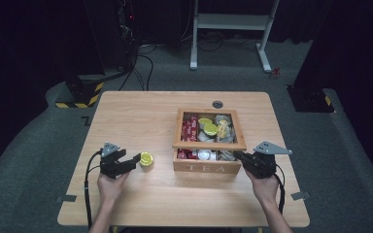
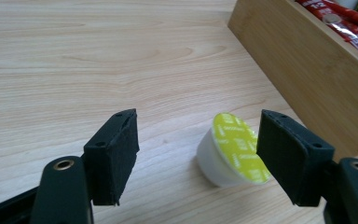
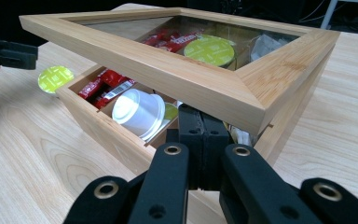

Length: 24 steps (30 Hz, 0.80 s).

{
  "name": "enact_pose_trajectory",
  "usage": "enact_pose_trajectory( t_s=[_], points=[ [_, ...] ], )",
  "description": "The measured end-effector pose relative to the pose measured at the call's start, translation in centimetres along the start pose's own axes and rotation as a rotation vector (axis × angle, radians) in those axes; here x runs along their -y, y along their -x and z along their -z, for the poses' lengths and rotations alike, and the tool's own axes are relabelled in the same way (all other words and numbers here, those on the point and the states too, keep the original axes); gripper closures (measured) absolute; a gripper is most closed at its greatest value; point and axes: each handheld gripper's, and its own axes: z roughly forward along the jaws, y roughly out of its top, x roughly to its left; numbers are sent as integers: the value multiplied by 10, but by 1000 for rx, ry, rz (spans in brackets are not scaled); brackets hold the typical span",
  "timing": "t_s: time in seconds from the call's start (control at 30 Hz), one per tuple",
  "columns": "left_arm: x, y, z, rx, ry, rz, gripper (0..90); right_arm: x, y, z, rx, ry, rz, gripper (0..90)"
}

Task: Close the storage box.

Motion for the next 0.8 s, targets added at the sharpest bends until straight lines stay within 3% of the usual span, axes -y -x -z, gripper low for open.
enact_pose_trajectory(
  t_s=[0.27, 0.6, 0.8],
  points=[
    [7, -17, 11, -93, 0, 20, 324, 9, -3, -5, 3, -16, 0, 899],
    [24, -37, 9, -199, -66, 27, 326, 21, -3, -10, -5, -32, -25, 899],
    [33, -42, 6, -235, -94, 26, 328, 26, -4, -10, -9, -43, -28, 899]
  ],
)
